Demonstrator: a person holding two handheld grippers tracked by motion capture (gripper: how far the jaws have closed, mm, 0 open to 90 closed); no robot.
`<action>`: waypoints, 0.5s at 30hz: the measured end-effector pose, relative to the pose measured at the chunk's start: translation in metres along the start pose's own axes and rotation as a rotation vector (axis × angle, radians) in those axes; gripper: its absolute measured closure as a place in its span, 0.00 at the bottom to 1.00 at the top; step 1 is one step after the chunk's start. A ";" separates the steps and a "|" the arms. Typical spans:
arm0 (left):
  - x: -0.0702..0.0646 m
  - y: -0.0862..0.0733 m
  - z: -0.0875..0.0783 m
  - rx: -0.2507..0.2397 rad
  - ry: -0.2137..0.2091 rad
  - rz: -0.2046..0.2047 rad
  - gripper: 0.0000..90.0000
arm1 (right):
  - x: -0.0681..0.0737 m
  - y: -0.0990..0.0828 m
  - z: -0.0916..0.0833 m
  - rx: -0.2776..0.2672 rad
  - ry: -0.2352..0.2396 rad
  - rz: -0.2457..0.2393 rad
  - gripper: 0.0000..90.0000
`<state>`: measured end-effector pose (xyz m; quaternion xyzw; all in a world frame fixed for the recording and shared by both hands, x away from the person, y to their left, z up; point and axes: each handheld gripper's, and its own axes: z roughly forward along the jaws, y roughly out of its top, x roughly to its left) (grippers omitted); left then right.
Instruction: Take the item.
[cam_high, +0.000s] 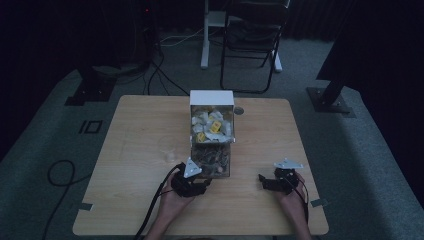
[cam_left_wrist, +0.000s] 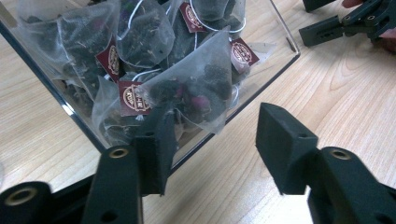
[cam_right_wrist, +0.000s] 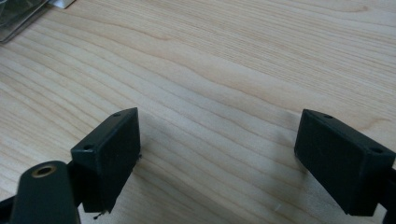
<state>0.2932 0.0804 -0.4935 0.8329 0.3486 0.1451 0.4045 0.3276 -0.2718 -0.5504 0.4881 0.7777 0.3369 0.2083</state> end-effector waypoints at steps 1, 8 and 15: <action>0.000 0.000 -0.001 -0.003 0.000 0.003 0.56 | 0.000 0.000 0.000 0.000 0.000 0.000 0.16; 0.002 0.004 -0.002 -0.010 0.008 -0.011 0.70 | 0.000 0.000 0.000 0.000 0.000 0.000 0.16; 0.005 0.007 -0.006 -0.018 -0.019 -0.024 0.84 | 0.000 0.000 0.000 0.000 0.000 0.000 0.16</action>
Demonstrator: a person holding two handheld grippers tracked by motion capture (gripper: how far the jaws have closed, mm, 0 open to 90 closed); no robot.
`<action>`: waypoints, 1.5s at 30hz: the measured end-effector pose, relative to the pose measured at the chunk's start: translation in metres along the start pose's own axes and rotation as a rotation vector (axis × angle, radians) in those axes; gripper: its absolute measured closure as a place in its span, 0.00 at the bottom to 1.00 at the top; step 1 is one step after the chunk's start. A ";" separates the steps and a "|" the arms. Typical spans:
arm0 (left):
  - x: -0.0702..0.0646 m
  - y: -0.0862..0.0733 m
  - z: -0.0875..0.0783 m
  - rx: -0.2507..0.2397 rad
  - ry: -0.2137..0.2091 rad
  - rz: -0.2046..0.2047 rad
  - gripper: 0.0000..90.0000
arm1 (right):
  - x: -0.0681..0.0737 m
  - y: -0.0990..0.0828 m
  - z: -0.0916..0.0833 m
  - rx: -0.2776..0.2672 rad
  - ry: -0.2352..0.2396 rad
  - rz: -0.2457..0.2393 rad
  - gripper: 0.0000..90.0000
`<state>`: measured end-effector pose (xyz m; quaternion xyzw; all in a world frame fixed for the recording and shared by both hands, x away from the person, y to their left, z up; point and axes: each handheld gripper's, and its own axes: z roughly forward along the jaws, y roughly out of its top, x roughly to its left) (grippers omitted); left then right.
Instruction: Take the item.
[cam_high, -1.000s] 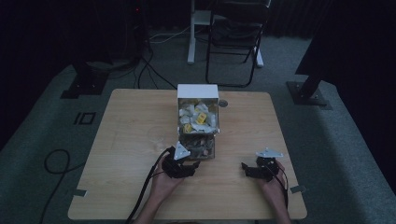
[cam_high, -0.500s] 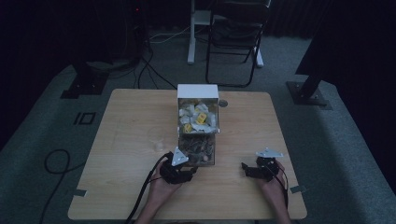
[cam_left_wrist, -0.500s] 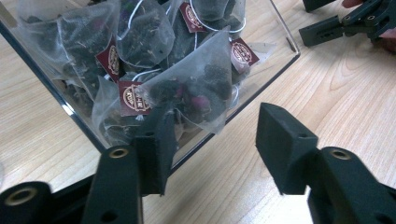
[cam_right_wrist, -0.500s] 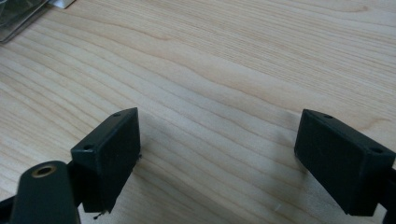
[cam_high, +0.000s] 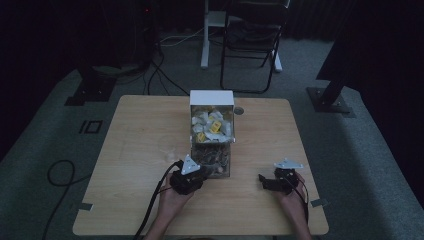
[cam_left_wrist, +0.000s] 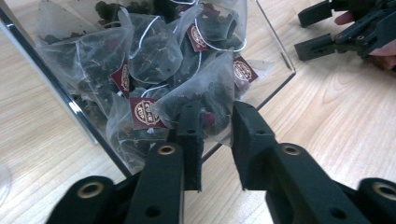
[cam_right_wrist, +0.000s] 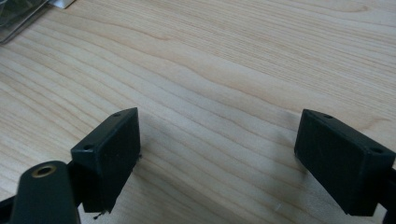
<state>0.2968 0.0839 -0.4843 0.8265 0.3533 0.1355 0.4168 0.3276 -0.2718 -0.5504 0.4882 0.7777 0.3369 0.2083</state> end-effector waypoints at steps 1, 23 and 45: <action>0.000 0.000 0.000 0.000 -0.005 0.000 0.86 | 0.000 0.000 0.000 0.000 0.000 0.000 0.16; 0.000 0.005 -0.004 -0.026 0.020 0.006 1.00 | 0.000 0.000 0.000 0.000 0.000 0.000 0.16; 0.003 0.016 -0.029 -0.091 0.036 0.027 1.00 | 0.000 0.000 0.000 0.000 0.000 0.000 0.16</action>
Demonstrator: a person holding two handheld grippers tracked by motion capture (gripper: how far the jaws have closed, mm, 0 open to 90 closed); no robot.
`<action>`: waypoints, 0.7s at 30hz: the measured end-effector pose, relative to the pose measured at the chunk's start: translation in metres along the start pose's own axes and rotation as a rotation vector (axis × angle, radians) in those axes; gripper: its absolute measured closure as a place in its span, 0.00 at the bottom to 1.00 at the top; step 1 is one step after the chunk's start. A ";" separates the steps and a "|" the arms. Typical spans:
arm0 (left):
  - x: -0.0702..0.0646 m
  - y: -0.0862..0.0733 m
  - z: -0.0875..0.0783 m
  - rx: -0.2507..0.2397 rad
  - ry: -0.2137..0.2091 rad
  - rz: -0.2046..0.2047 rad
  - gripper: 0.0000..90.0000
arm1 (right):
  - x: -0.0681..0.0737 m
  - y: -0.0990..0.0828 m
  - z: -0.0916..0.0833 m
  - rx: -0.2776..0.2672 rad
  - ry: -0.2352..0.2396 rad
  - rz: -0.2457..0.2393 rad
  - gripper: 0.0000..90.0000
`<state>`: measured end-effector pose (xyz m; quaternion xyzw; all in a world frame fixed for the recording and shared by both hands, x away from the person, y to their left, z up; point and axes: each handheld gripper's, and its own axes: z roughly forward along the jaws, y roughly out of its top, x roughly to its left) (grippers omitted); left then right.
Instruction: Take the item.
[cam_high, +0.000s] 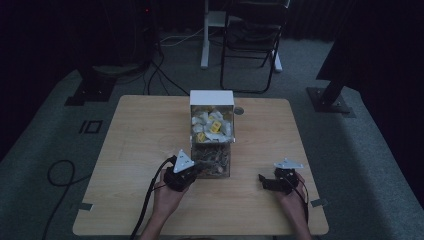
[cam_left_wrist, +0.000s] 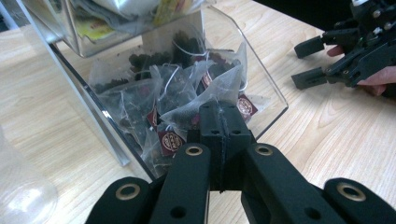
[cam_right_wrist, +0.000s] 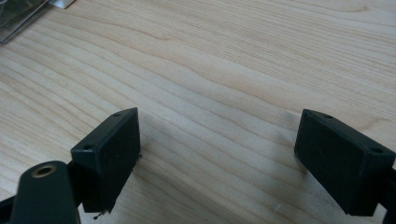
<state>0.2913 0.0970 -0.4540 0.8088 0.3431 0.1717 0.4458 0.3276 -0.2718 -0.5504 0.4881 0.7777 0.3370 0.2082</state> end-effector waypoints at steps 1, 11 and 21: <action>0.000 0.001 -0.001 0.000 -0.001 0.000 1.00 | 0.000 0.000 0.000 0.000 0.000 0.000 0.16; 0.000 0.008 -0.011 -0.012 0.004 -0.002 1.00 | 0.000 0.000 0.000 0.000 0.000 0.000 0.16; 0.002 0.011 -0.022 -0.022 0.007 -0.002 1.00 | 0.000 0.000 0.000 0.000 0.000 0.000 0.16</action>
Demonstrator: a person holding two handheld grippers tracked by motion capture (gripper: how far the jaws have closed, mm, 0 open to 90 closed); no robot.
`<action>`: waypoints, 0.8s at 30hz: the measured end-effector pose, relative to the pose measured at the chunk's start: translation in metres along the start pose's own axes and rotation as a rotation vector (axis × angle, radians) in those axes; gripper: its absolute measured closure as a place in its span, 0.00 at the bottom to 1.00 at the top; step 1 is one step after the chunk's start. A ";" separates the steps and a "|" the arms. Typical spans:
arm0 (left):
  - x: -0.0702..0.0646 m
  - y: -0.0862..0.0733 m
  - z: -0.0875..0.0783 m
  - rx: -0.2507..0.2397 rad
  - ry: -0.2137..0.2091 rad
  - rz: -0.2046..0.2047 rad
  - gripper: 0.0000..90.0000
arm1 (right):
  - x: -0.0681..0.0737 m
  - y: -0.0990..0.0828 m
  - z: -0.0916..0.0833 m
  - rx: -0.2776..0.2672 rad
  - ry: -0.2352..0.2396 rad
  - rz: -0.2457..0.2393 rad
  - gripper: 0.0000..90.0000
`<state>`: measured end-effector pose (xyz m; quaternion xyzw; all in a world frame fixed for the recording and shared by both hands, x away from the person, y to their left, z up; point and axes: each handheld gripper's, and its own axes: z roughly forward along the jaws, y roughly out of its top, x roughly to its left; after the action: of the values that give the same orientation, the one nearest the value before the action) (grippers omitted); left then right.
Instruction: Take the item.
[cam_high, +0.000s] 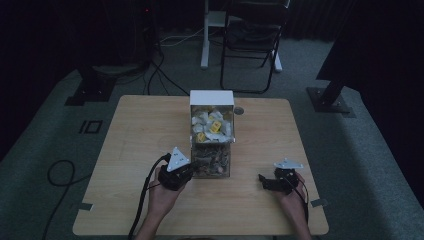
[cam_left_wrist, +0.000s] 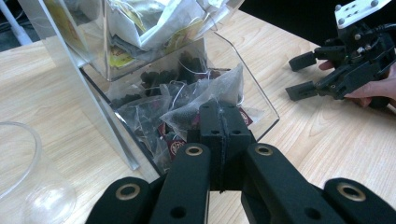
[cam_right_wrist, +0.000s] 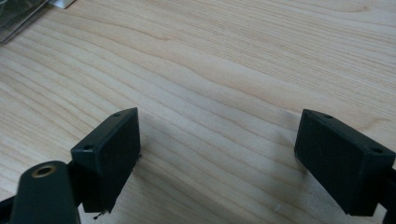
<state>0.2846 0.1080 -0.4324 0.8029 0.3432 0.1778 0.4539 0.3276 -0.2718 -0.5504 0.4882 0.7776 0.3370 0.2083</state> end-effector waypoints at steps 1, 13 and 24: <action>0.000 0.000 -0.001 -0.001 0.000 -0.001 1.00 | 0.000 0.000 0.000 0.000 0.000 0.000 0.16; 0.005 0.001 -0.009 -0.007 0.011 -0.007 1.00 | 0.000 0.000 0.000 0.000 0.000 0.000 0.16; 0.008 0.001 -0.013 -0.011 0.020 -0.011 1.00 | 0.000 0.000 0.000 0.000 0.000 0.000 0.16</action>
<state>0.2830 0.1213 -0.4246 0.7967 0.3513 0.1849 0.4557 0.3276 -0.2717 -0.5504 0.4882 0.7775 0.3371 0.2084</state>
